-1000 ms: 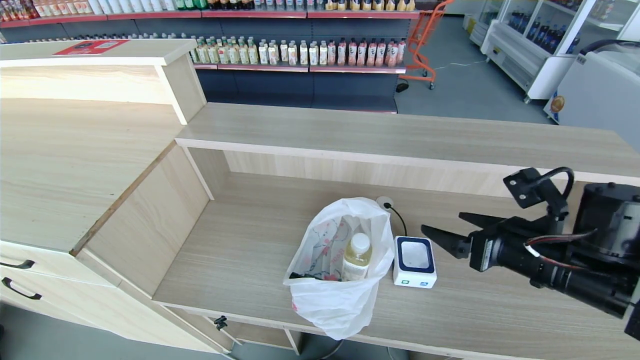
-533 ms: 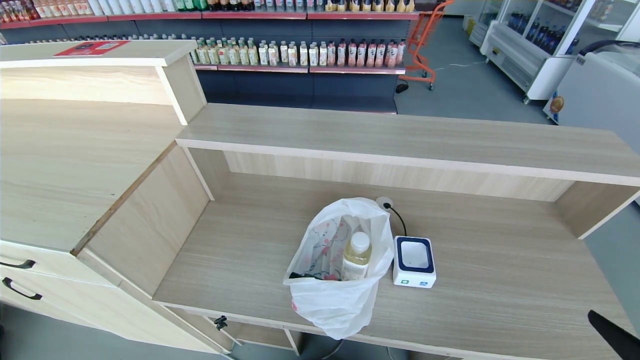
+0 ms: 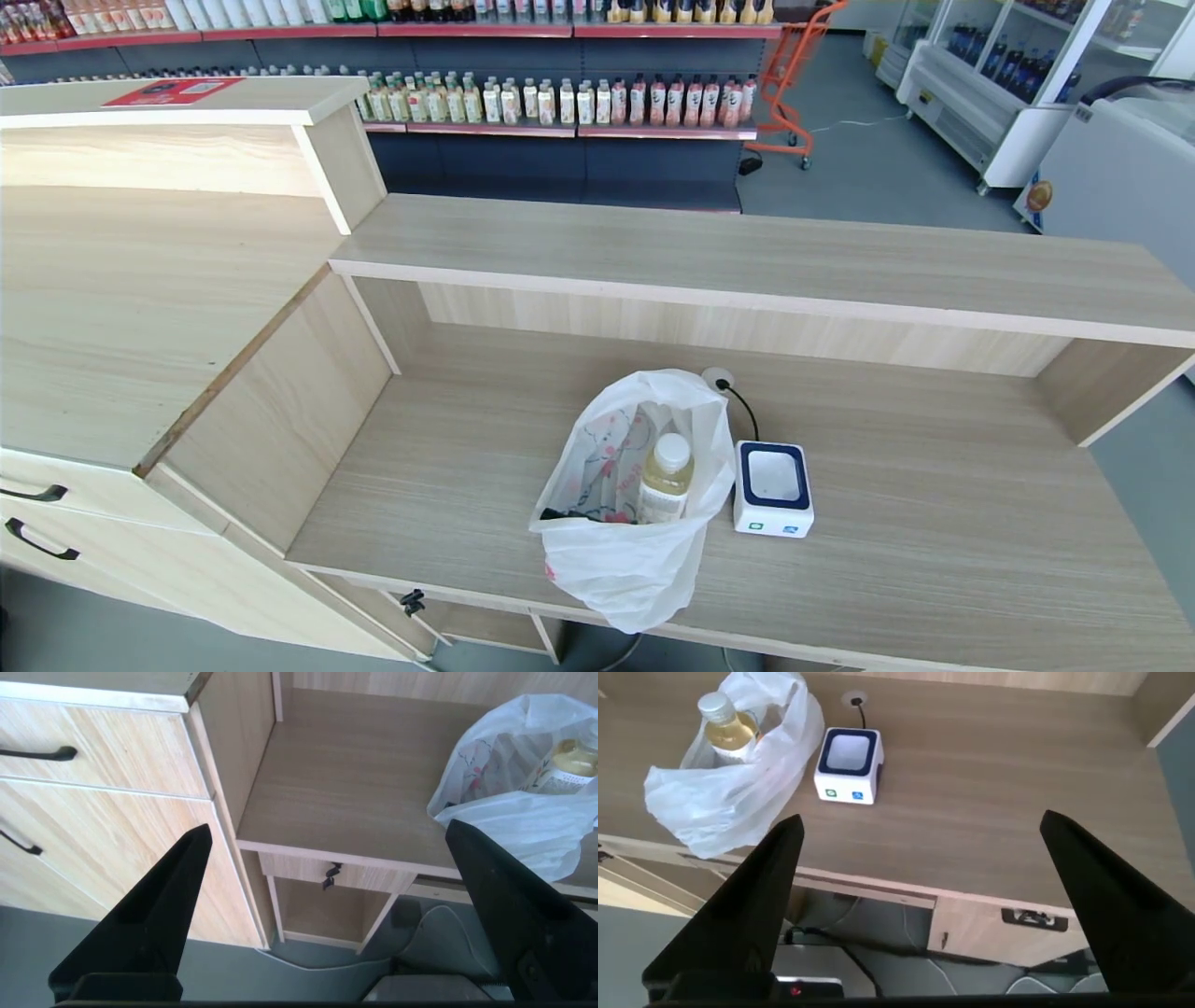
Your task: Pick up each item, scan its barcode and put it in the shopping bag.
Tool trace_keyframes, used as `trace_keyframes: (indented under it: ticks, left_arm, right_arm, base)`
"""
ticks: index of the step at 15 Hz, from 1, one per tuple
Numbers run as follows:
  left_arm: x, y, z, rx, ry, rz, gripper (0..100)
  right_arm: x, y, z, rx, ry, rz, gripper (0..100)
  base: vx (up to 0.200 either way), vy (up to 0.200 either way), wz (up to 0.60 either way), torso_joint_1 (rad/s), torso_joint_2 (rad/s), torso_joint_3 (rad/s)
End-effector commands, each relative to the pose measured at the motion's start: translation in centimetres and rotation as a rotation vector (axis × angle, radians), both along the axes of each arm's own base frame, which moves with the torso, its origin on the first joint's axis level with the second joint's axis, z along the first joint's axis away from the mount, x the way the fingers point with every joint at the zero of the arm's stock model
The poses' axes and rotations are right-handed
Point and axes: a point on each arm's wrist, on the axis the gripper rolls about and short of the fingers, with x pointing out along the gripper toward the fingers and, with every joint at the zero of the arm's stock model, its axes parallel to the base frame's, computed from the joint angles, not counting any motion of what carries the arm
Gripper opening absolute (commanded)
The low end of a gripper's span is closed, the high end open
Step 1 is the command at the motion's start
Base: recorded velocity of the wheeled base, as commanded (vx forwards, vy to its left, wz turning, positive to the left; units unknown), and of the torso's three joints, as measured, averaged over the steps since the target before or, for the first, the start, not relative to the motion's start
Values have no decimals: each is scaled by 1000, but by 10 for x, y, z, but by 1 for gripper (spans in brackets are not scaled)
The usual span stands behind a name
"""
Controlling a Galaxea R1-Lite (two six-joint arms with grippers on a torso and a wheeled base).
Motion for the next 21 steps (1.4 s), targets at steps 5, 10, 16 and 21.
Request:
trace_keyframes:
  ticks: [5,10,16,21]
  left_arm:
    - [0,0,0,0,0,0,100]
    - [0,0,0,0,0,0,100]
    - [0,0,0,6,1,0,100]
    - [0,0,0,4,0,0,100]
  right_arm:
    - [-2,0,-1,4,-22,0,0]
    - [-2,0,-1,6,-22,0,0]
    - [-2,0,-1,6,-22,-1,0]
    - [-2,0,-1,6,-22,-1,0]
  base:
    - [0,0,0,0,0,0]
    - [0,0,0,0,0,0]
    - [0,-133,0,2,2,1]
    - [0,-40,0,4,2,-1]
